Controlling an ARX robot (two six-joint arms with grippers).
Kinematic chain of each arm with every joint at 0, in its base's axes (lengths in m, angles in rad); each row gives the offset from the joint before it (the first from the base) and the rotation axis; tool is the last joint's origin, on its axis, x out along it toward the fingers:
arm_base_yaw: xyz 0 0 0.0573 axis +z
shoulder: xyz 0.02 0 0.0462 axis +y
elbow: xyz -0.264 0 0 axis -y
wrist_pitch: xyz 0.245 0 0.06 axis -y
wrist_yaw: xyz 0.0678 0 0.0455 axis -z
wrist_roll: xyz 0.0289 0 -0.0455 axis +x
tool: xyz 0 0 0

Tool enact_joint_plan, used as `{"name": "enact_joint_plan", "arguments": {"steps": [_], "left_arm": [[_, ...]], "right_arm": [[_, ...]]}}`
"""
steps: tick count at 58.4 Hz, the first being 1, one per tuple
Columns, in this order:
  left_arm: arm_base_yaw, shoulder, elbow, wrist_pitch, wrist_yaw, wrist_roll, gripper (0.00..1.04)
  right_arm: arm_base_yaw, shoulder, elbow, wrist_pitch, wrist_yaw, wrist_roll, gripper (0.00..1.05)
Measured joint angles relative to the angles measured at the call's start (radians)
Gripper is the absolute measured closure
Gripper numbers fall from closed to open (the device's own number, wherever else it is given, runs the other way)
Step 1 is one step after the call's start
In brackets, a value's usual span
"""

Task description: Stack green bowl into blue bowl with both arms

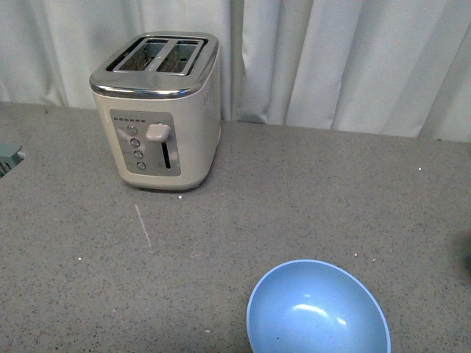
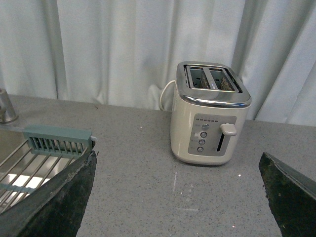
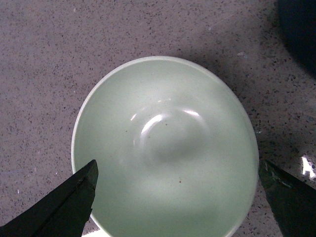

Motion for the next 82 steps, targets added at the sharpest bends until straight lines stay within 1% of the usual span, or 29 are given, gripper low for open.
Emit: {"name": "enact_joint_plan", "arguments": {"steps": [12,30,35,82], "left_arm": [[0.0,0.0,0.0,0.0,0.0,0.0,0.06],[0.0,0.0,0.0,0.0,0.0,0.0,0.06],[0.0,0.0,0.0,0.0,0.0,0.0,0.06],[0.0,0.0,0.0,0.0,0.0,0.0,0.06]], "right_arm": [[0.036,0.068,0.037,-0.002,0.072,-0.019,0.09],[0.047,0.073,0.038,-0.026,0.123,-0.027,0.09],[0.05,0.081,0.038,-0.025,0.151,-0.029,0.09],[0.097,0.204,0.104,-0.026,0.215,-0.027,0.09]]}}
